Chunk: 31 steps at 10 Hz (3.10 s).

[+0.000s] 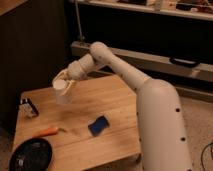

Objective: Place the ceramic cup over the eraser

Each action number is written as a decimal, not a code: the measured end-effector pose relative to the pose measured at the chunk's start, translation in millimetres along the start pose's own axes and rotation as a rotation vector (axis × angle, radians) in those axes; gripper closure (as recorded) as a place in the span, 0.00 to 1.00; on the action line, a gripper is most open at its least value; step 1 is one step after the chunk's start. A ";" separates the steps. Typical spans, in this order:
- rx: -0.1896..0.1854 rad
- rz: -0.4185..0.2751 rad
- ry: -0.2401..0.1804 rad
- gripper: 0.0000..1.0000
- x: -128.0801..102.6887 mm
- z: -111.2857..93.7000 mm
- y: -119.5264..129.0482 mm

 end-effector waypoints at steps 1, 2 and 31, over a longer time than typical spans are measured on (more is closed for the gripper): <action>-0.014 -0.003 -0.021 0.86 0.7 10.9 -4.8; -0.018 -0.010 -0.049 0.86 3.4 23.9 -10.4; 0.565 -0.094 -0.217 0.86 -30.1 36.6 -28.4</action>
